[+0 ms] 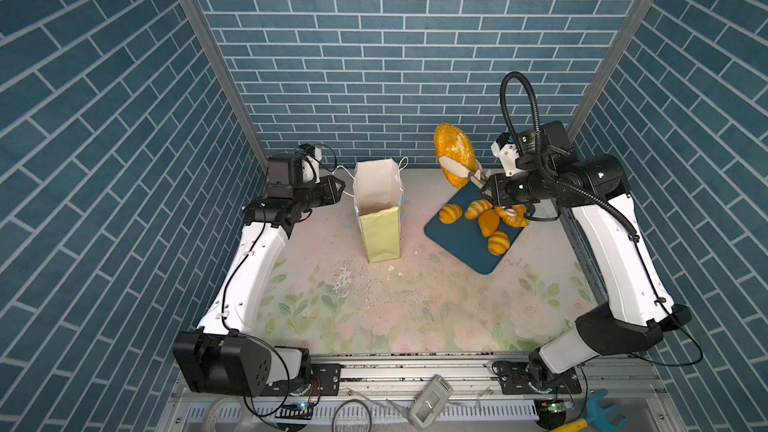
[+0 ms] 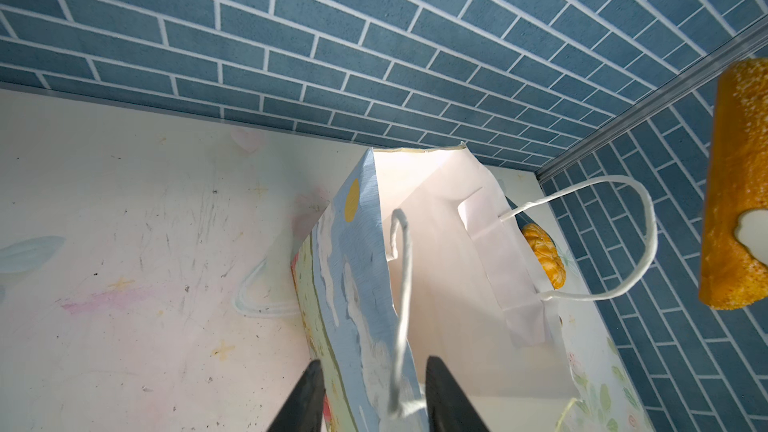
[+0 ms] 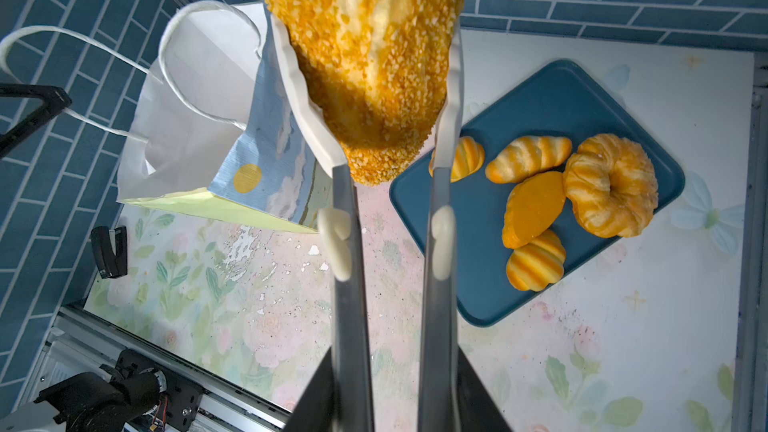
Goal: Place the fake bread into the paper bag
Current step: 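Lift the sesame loaf with the tongs and carry it over the bag, then lower the sesame loaf into the bag and open the tongs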
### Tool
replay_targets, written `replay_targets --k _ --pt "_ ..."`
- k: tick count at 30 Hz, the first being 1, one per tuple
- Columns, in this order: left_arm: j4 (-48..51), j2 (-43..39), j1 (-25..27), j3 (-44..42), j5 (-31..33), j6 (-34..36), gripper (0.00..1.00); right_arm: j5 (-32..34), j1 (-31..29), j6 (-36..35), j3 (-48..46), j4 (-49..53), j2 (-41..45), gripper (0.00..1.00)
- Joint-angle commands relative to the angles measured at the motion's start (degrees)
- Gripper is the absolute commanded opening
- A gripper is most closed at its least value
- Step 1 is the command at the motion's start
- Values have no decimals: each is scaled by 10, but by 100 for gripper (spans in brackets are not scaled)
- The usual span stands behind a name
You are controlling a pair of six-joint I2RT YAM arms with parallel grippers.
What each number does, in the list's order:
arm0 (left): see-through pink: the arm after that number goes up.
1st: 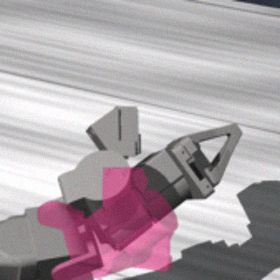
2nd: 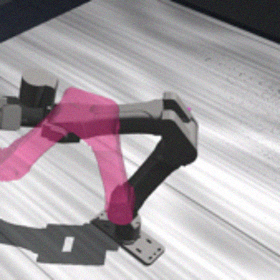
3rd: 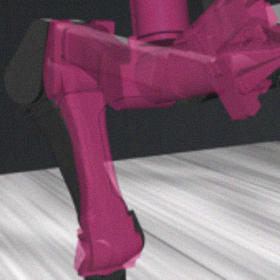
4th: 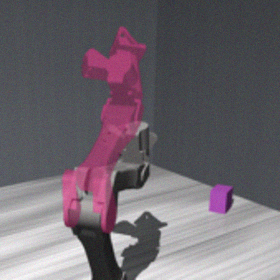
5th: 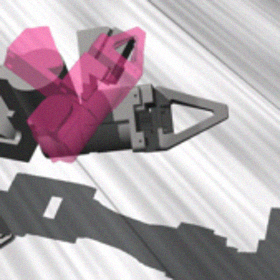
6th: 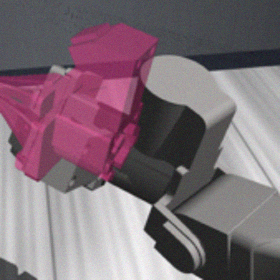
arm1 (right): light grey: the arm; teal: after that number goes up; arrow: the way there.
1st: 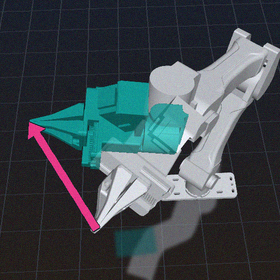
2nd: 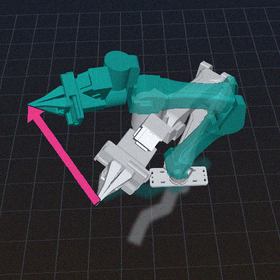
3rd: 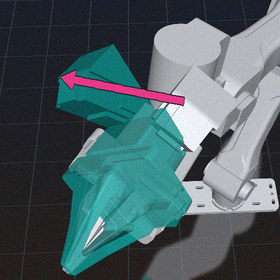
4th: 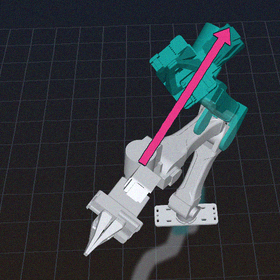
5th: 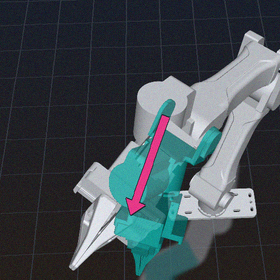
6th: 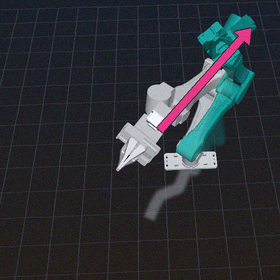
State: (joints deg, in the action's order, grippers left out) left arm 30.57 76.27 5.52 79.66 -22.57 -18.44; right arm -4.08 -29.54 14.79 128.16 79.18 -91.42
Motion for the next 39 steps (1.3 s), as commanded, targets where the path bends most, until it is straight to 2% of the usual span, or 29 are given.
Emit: replay_targets --k 1,8,12,23,30,34,39 --pt "0 -14 2 -7 4 5 47 1 -16 -36 70 0 -25 30" --pt "-2 -26 2 -10 14 5 53 -6 -42 -65 193 26 -95 30" --pt "-10 -29 2 -17 17 1 56 -21 -62 -79 218 11 -112 30" --pt "-26 -28 2 -30 17 -7 59 -42 -116 -122 214 -22 -132 30" --pt "-30 -16 3 -25 17 -13 59 -52 -154 -191 163 -54 -127 31" --pt "-31 -10 7 -19 19 -13 59 -58 -159 -202 149 -73 -130 31" --pt "-29 -7 7 -22 20 -9 53 -62 -162 -197 147 -88 -145 31"
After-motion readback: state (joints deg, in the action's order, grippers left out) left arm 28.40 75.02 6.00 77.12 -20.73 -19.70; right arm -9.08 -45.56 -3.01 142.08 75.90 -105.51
